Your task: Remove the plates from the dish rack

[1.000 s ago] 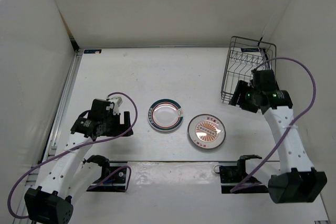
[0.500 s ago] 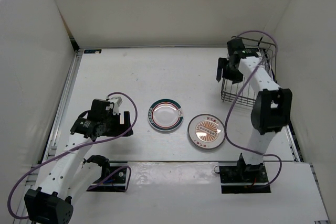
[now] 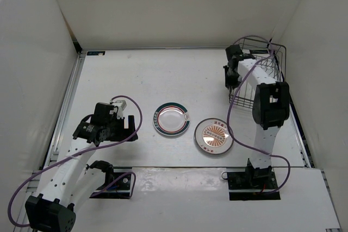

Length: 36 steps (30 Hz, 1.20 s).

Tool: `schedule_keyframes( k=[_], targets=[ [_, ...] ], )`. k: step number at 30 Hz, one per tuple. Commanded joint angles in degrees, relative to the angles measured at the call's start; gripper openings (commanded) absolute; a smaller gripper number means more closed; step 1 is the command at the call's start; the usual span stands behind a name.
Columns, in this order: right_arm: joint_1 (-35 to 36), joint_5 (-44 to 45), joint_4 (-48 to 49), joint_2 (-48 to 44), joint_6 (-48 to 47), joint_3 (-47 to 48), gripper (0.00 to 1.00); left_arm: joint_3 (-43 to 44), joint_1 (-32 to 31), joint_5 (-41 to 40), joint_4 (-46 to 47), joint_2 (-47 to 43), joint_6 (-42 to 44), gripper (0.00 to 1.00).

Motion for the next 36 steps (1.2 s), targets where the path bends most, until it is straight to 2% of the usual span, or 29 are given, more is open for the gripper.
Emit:
schedule_keyframes(
  k=[1,2,4,9,18,22,26,28,32,36],
  targets=[
    [0.5,1.5,2.6,-4.0,-2.1,-7.2,0.26,0.0,-0.2,0.2,0.0,-0.2,-0.1,1.0],
    [0.9,1.5,3.3,-4.3,-2.3,-10.6,0.12,0.0,-0.2,0.2,0.0,-0.2,-0.2,1.0],
    [1.3,1.5,5.2,-5.1,-3.8,-12.3,0.07,0.0,-0.2,0.3,0.0,-0.1,-0.2,1.0],
    [3.0,0.8,8.6,-7.2,-7.2,-17.1,0.03,0.1,-0.3,0.1,0.0,0.1,-0.1,1.0],
    [3.7,5.2,7.6,-7.3,-5.5,-17.4,0.0,0.0,-0.2,0.0,0.0,-0.4,-0.2,1.0],
    [3.8,7.2,5.4,-7.9,-3.5,-15.1,0.43,0.0,-0.2,0.2,0.0,-0.5,-0.2,1.0],
    [3.9,8.3,3.8,-10.9,-2.1,-11.4,0.53,-0.1,-0.3,0.1,0.2,-0.5,-0.2,1.0],
    [3.9,8.7,3.2,-13.6,-1.3,-10.0,0.54,0.0,-0.2,0.2,0.1,0.0,-0.1,1.0],
    [3.6,9.9,-3.8,-16.4,0.7,0.9,0.62,0.1,-0.3,0.3,0.1,0.7,0.0,1.0],
    [3.9,6.6,-11.3,-21.4,5.3,4.8,0.62,0.3,-0.2,0.0,0.0,1.1,0.0,1.0]
  ],
)
